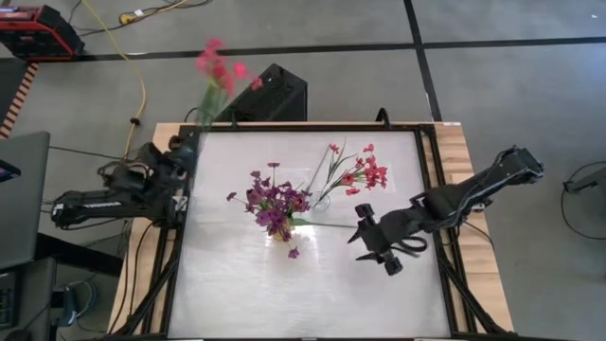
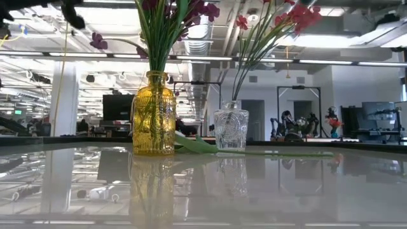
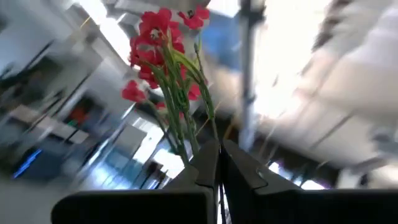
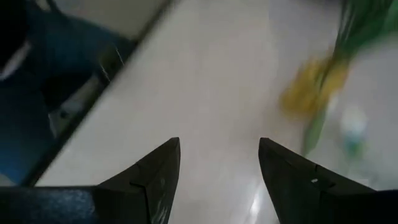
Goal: Sort flowers into vase by color
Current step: Put the red flowers into the transparent vase
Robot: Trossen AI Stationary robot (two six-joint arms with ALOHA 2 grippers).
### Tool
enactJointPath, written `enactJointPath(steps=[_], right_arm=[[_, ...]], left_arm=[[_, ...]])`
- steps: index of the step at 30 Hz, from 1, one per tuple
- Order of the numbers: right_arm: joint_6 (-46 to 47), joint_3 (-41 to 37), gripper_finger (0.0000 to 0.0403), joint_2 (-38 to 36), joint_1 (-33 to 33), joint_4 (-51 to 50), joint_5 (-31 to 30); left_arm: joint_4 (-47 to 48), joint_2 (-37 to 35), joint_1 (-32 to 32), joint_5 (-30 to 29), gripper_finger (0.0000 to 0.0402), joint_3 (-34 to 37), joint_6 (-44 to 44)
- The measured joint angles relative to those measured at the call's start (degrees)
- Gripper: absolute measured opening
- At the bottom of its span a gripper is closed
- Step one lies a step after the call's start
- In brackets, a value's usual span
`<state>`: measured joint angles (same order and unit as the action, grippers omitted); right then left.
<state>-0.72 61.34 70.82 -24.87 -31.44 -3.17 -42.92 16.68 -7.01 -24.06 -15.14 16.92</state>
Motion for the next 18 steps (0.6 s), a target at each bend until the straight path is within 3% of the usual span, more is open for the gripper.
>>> enactJointPath(steps=[4, 7, 13, 18], right_arm=[[-10.1, 6.1, 0.0243, -1.0, -0.1, 5.0, -3.8], [-16.9, 9.1, 0.0243, -1.6, 0.6, 11.2, -9.0], [-26.3, 12.5, 0.0243, -2.0, 4.5, 27.7, -12.5], [-23.9, 17.2, 0.0239, -1.9, 12.5, 31.0, -11.1]], left_arm=[[-15.1, 6.0, 0.0, 4.0, 0.0000, -0.5, -2.6], [-17.2, 12.1, 0.0, 6.2, 0.0000, -4.5, -3.2], [-10.9, 26.1, 0.0, 18.9, 0.0000, -22.2, -6.8], [6.4, 37.5, 0.0, 24.7, 0.0000, -41.2, -12.5]])
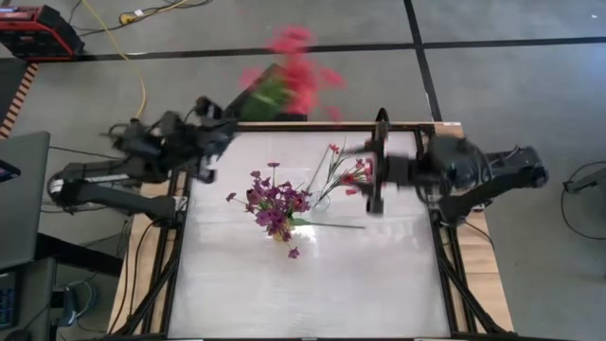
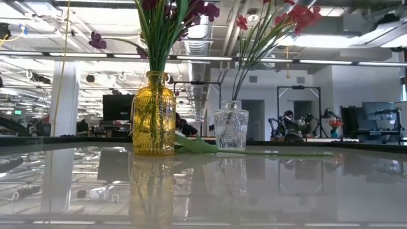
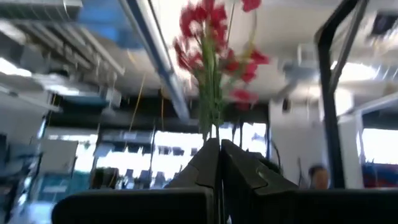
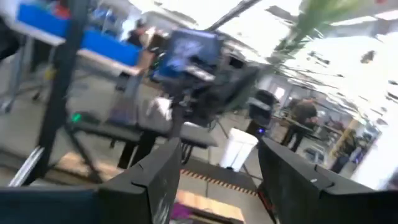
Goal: Sort flowers into vase by color
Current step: Put the red flowers into the transparent vase
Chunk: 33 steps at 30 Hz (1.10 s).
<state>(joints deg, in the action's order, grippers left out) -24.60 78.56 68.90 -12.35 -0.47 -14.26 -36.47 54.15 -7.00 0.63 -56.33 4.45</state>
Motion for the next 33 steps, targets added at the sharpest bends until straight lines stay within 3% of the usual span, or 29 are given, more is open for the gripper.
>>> enactJointPath(steps=[6, 9, 19, 33], right_arm=[[10.3, 2.3, 0.0223, 0.6, 12.8, -1.0, 18.2], [13.3, 2.3, 0.0221, 0.6, 16.4, -2.1, 22.5], [13.6, 2.3, 0.0221, 1.0, 19.2, -1.0, 24.5], [10.7, 2.3, 0.0220, 0.9, 19.1, 1.5, 26.6]], left_arm=[[10.7, 14.4, 0.0, 2.1, 0.0000, -15.1, 0.0], [10.7, 20.0, 0.0, 5.9, 0.0000, -20.8, 2.5], [16.7, 31.0, 0.0, 12.9, 0.0000, -34.9, 3.6], [19.2, 33.2, -0.4, 12.6, 0.0000, -35.4, 3.3]])
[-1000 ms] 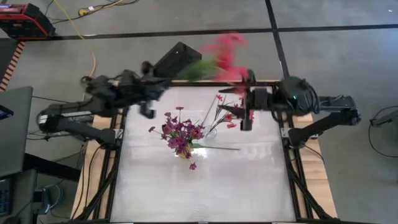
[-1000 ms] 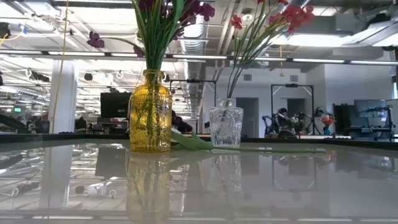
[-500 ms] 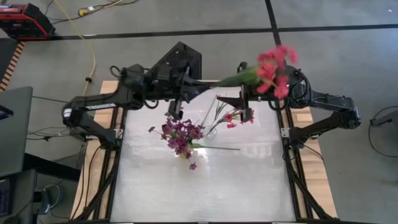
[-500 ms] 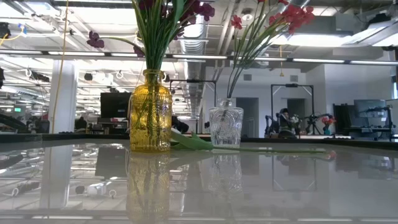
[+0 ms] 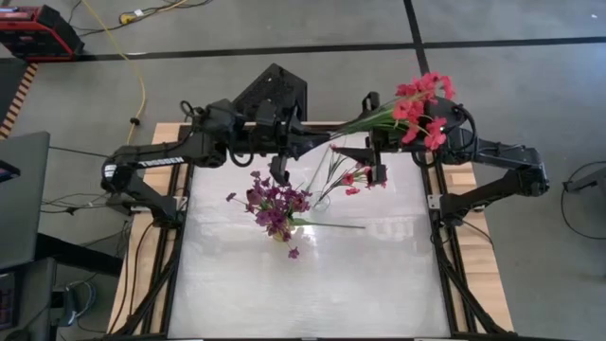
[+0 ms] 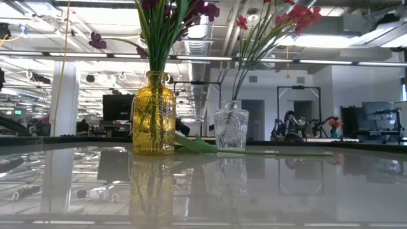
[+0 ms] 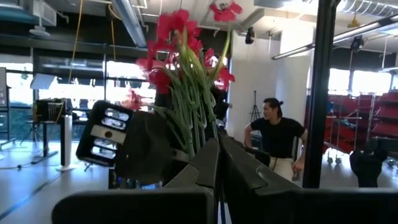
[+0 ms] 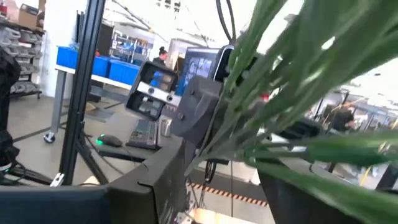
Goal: Sort flowers into vase by color
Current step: Put the red flowers into the transparent vase
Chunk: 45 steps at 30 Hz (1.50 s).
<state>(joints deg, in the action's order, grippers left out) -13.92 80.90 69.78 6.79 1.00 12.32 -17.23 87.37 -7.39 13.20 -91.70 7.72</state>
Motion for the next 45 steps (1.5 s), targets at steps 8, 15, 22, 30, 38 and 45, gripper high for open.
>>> enactJointPath(steps=[8, 15, 22, 30, 38, 45], right_arm=[[-0.1, 0.0, 0.0214, -0.1, 0.0, 3.1, -0.1], [-0.1, 0.0, 0.0115, -0.1, 0.0, 2.9, -0.5], [-0.9, 0.0, 0.0028, -0.6, 0.0, 1.2, -3.7], [-0.7, 0.0, 0.0029, -6.0, -0.3, -4.9, -8.0], [-0.5, 0.0, 0.0031, -10.6, -7.3, -10.9, -7.9], [-0.4, 0.0, 0.0029, -4.4, -11.4, -16.7, -18.6]], left_arm=[[3.3, 0.0, -0.7, -1.5, 0.0000, 0.0, 0.0], [4.1, 0.0, -2.0, -2.3, 0.0000, 0.0, 0.0], [11.5, -1.9, -4.9, 0.5, 0.0041, 0.0, 2.3], [34.1, -11.7, -9.2, -7.7, 0.0085, 0.0, -7.6], [39.7, -22.4, -9.5, -11.6, 0.0087, 16.7, -9.8], [17.1, -36.6, -9.4, -17.4, 0.0087, 49.1, -2.2]])
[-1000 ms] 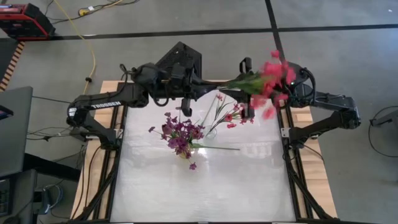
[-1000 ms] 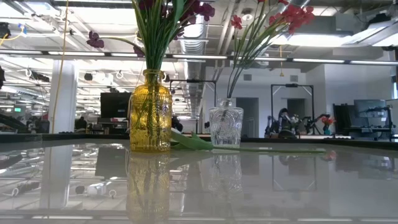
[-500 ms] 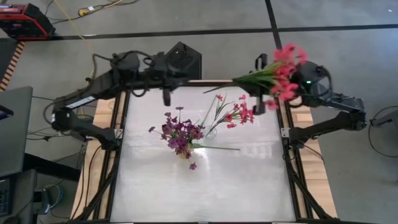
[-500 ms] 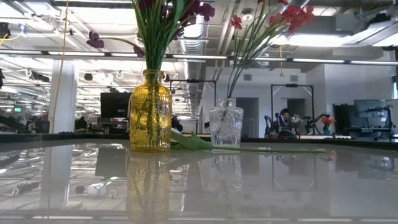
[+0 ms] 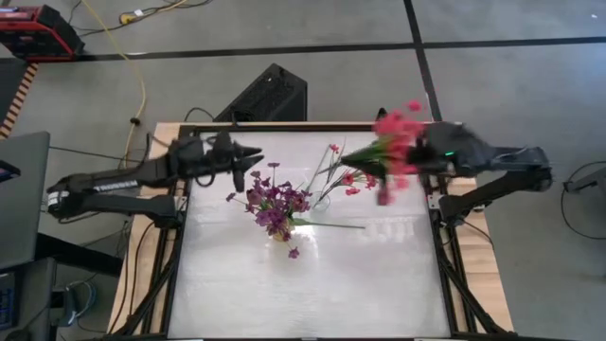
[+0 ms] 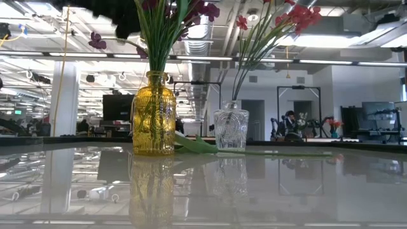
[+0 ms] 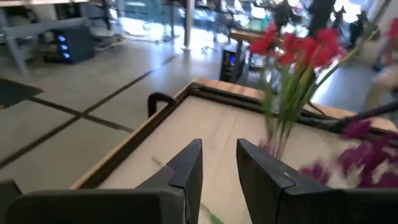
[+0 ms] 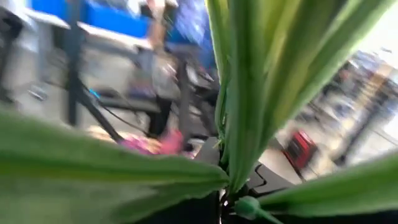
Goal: Sort flowers into vase by color
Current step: Put the red flowers into the transparent vase
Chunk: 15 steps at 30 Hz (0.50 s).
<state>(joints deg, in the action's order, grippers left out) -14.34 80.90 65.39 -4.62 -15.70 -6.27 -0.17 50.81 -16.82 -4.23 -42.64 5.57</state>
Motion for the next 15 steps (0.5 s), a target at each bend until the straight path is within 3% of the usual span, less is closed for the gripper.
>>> enactJointPath(steps=[3, 7, 15], right_arm=[[0.1, 0.0, 0.0030, 3.8, 1.2, 0.0, -3.9], [4.0, 0.0, 0.0032, 7.5, 3.9, -1.7, -4.3], [11.4, 0.0, 0.0033, 12.2, 6.7, -9.8, -4.3]], left_arm=[[-10.5, -4.5, 0.0, -2.2, 0.0087, 11.5, 3.5], [-21.3, -9.2, 0.0, -3.6, 0.0087, 22.0, 7.2], [-23.8, -12.2, 0.0, -2.5, 0.0087, 28.1, 10.1]])
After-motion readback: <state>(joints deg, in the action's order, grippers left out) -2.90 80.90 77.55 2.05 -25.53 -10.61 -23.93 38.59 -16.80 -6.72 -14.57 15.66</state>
